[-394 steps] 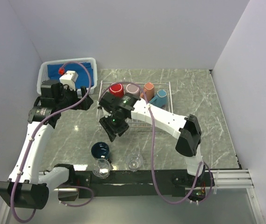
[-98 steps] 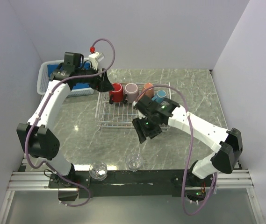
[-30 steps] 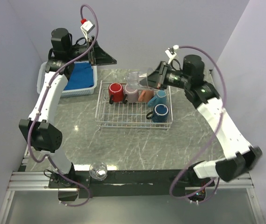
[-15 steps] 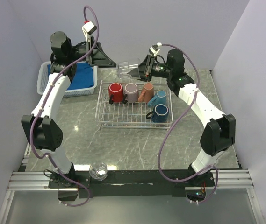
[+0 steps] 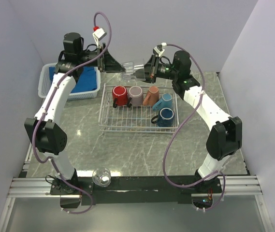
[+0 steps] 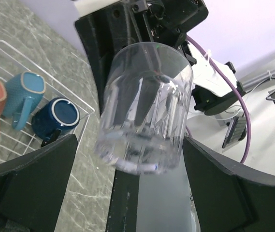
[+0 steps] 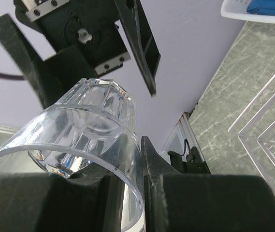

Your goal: Load the cups into the dish rack

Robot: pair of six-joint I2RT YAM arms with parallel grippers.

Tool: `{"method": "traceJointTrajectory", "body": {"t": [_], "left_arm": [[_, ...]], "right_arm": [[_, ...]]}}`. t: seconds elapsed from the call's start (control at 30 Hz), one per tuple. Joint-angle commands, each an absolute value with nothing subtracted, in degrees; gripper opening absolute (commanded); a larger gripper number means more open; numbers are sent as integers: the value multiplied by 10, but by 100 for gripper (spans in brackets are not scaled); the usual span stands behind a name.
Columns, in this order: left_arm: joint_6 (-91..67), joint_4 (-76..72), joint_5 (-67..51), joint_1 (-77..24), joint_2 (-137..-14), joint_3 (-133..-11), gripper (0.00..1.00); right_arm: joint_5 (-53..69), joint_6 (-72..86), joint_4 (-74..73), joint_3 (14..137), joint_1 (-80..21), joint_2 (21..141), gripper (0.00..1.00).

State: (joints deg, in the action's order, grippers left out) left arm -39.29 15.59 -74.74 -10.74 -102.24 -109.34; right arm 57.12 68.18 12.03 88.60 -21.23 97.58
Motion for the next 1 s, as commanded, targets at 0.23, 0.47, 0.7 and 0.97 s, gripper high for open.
{"method": "traceJointTrajectory", "body": {"t": [0.23, 0.47, 0.7, 0.97], "left_arm": [[-446, 50, -735, -159, -1008, -1062, 96], [-502, -31, -750, -158, -996, -1035, 75], [-500, -31, -751, -139, -989, -1027, 8], [-568, -92, -774, -80, -986, -1021, 1]], "right_arm": [[584, 725, 192, 954, -236, 1017, 0], [575, 730, 199, 929, -244, 1007, 0], [575, 704, 136, 906, -241, 991, 26], [568, 653, 35, 875, -228, 961, 76]]}}
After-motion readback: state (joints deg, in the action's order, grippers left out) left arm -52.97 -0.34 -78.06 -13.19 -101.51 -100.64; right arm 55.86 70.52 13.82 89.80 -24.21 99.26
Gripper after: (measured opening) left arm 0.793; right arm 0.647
